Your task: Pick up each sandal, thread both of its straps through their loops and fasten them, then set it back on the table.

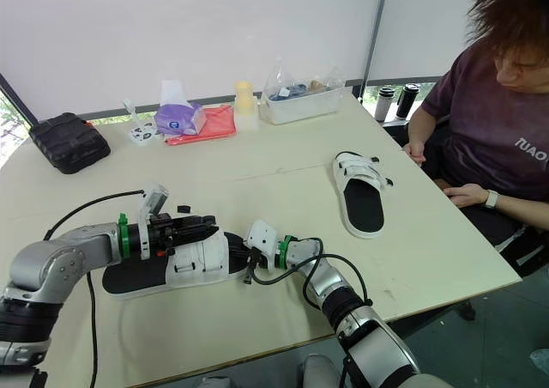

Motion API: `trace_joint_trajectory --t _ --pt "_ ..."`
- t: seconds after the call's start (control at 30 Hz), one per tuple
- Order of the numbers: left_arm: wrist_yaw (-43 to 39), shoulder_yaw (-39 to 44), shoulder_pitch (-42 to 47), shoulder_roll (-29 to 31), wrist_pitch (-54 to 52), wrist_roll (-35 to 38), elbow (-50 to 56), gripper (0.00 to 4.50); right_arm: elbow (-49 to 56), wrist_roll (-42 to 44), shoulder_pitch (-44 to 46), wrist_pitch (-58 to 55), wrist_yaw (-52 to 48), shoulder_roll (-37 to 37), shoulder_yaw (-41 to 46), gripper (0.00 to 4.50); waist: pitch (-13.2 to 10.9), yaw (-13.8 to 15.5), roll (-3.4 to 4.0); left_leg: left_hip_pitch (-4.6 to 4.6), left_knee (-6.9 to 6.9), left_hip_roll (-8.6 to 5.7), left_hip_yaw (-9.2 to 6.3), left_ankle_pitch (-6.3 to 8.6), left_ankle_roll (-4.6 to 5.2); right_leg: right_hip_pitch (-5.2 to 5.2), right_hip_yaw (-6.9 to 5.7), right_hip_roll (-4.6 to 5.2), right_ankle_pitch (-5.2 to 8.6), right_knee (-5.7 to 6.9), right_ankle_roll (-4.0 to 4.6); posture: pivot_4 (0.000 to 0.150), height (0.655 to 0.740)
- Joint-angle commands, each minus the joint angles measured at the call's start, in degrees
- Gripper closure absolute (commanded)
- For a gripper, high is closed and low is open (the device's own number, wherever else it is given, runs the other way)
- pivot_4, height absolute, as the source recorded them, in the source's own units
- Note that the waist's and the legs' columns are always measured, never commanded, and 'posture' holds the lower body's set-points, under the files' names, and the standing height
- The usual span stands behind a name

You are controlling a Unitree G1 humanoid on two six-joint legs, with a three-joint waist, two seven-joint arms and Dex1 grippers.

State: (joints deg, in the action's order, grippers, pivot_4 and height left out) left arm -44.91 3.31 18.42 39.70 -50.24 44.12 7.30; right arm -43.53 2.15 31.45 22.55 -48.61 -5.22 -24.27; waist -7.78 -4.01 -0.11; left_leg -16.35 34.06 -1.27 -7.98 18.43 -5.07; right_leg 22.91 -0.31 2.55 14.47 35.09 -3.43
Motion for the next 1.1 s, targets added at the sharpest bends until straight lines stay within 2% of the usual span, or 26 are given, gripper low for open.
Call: trace_joint_trajectory --t 0.03,0.07,0.13,0.27,0.33,0.5,0.67,0.8,1.0,1.1 --pt "-0.7 0.9 0.8 -0.4 1.4 -1.1 0.3 4.27 -11.2 -7.4 -5.6 -6.3 1.1 -3.2 -3.3 4.5 0.0 0.0 0.02 0.0 0.0 0.0 0.0 0.0 0.0 0.0 0.0 0.0 0.0 0.0 0.0 0.15 0.74" --pt "-0.9 0.8 0.7 -0.5 1.5 -1.4 0.4 4.45 -11.2 -7.4 -5.6 -6.3 1.1 -3.2 -3.3 4.5 0.0 0.0 0.02 0.0 0.0 0.0 -0.01 0.0 0.0 0.0 0.0 0.0 0.0 0.0 0.0 0.15 0.74" --pt "-1.0 1.3 0.8 -1.1 1.4 -1.1 0.8 4.45 -11.2 -7.5 -5.5 -6.3 1.1 -3.2 -3.3 4.5 0.0 0.0 0.01 0.0 0.0 0.0 -0.01 0.0 0.0 0.0 0.0 0.0 0.0 0.0 0.0 0.15 0.74" --pt "0.0 7.3 3.2 -3.4 -4.3 8.4 2.3 4.45 -11.1 -7.6 -5.6 -6.3 1.0 -3.3 -3.4 4.5 0.0 0.0 -0.02 0.0 0.0 0.0 -0.01 0.0 0.01 -0.07 0.0 -0.01 0.0 0.0 0.0 0.15 0.74" --pt "3.2 8.9 5.6 -4.7 -4.5 8.0 0.4 4.45 -11.2 -7.6 -5.6 -6.2 0.9 -3.3 -3.4 4.5 0.0 0.1 -0.07 0.0 0.0 0.0 -0.02 -0.01 0.01 -0.11 -0.03 -0.01 0.0 0.0 0.0 0.15 0.74" --pt "7.0 7.6 6.6 -5.4 -2.9 2.3 -4.3 4.45 -10.9 -7.7 -5.8 -6.2 1.0 -3.3 -3.6 4.5 0.0 0.0 0.02 0.01 0.01 -0.01 -0.03 -0.01 0.01 -0.25 -0.01 -0.02 0.0 0.01 0.0 0.15 0.74" --pt "5.5 3.0 5.8 -4.1 -0.3 -4.1 -5.9 4.45 -10.7 -7.6 -6.2 -6.3 1.2 -3.3 -3.5 4.5 0.0 0.1 0.0 0.04 0.01 0.0 -0.06 -0.01 0.0 -0.25 -0.02 -0.03 0.0 0.04 -0.01 0.15 0.74" --pt "4.5 -2.5 6.1 -2.0 3.6 -12.1 -9.6 4.45 -10.4 -7.5 -6.5 -6.4 1.3 -3.3 -3.5 4.5 0.0 0.1 0.04 0.06 0.01 -0.01 -0.07 -0.01 0.0 -0.21 -0.02 -0.03 0.0 0.04 -0.01 0.15 0.74" --pt "1.2 -7.9 6.9 -1.9 6.0 -16.6 -10.5 4.45 -10.5 -7.5 -6.5 -6.5 1.5 -3.2 -3.5 4.5 0.1 0.1 0.22 0.09 0.01 -0.02 -0.05 0.0 -0.01 -0.18 -0.02 0.02 0.0 0.02 -0.01 0.15 0.74" --pt "0.8 -8.2 8.0 -2.7 6.2 -17.7 -11.6 3.46 -10.4 -7.5 -6.5 -6.5 1.7 -3.2 -3.5 4.5 0.2 0.1 0.29 0.09 0.01 -0.02 -0.05 0.0 0.0 -0.17 -0.03 0.02 0.0 0.02 -0.01 0.15 0.74"
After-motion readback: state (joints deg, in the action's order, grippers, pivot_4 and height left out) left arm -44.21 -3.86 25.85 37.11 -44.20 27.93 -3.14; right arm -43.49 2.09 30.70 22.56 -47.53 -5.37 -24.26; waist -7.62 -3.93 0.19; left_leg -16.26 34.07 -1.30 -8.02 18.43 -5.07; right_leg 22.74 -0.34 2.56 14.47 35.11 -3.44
